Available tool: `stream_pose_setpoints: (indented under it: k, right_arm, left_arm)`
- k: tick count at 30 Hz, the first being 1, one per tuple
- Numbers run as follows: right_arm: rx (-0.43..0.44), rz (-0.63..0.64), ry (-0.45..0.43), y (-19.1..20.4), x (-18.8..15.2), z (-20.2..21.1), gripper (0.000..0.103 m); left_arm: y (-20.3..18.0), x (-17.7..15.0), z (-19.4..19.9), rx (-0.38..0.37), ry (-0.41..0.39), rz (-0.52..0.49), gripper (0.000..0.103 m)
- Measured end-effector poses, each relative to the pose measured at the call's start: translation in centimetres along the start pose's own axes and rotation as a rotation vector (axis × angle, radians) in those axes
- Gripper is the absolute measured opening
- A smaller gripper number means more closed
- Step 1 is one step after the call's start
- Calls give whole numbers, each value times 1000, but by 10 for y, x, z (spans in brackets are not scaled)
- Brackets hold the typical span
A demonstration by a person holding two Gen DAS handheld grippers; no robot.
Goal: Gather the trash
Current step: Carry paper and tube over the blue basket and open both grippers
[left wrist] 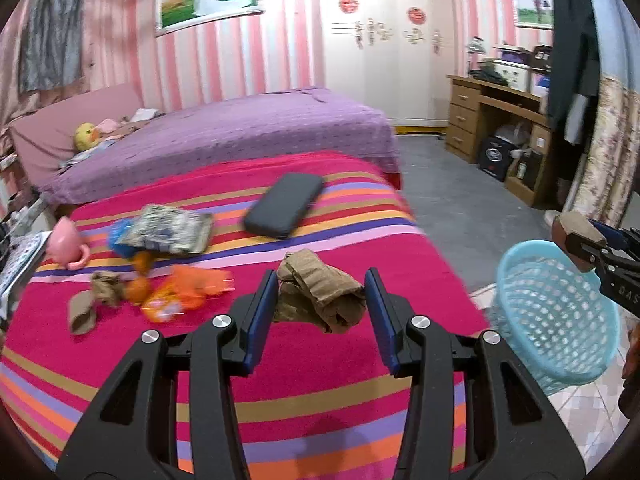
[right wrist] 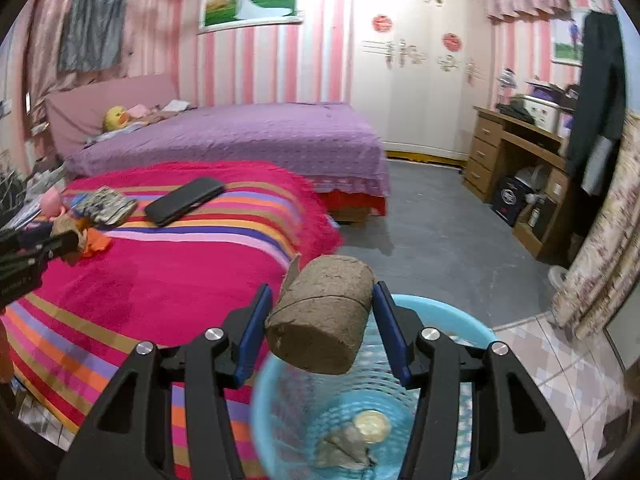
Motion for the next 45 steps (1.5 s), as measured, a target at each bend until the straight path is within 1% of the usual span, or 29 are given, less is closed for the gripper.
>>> stream_pose_setpoints:
  k: [5,8,13,17,22,28,34,35,37,39,40,42,43,45]
  right_arm:
    - [-54,-32,8,-43,-11,0,52]
    - [-68,-62,13,-67,-19,1,52]
    - [-88,-110,15,-93,-28,1,52]
    - [-115,-127,19,-104,-33,1,52]
    - [-127,-152,16,-116,-38,3,52]
    - [-134,-180,18,-129,-44,1,52]
    - [-150,-204,26,-137,-47,-2,52]
    - [-153,-210,26,-138,-47,-2,52]
    - [-156,-217,27,-140,-48,-2,52]
    - [-155,-219,27,-141,-48,-2,52]
    - [-155,-219,28,-141,-48,-2,52]
    - [-156,-216,28,-141,-48,-3,52]
    - [-156,-216,28,-141,-48,-3,52]
    - [-155,-219,30,-141,-48,-3,52]
  left_arm:
    - [-55,2,-8,-61,7,-50,44]
    - [-86,4,-11,-94,8,-76,44]
    - [-128,1,-20,-140,27,-101,44]
    - [-150,-2,-28,-154,41,-128,44]
    - [-177,-2,-35,-162,46,-155,44]
    - [-207,-2,-36,-180,28,-190,44]
    - [-224,7,-45,-220,43,-196,46]
    - [-226,7,-47,-227,49,-197,50]
    - [-230,7,-51,-239,66,-211,54]
    - [-231,7,-53,-224,63,-222,63]
    - [-230,8,-53,-213,57,-225,65]
    - [-227,8,-53,-209,52,-223,77]
    - [-222,10,-52,-197,44,-213,80]
    - [-214,14,-51,-184,33,-206,90]
Point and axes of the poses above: each gripper's, at about its wrist camera, not at the fingertips, and z roughly against the way its jaws point, y to its left, x to its top, the point moved 10 cm from there along -z, roughly the way its jaws point, and after that the axes turned 12 degrees about y, right-handed, at the moved point
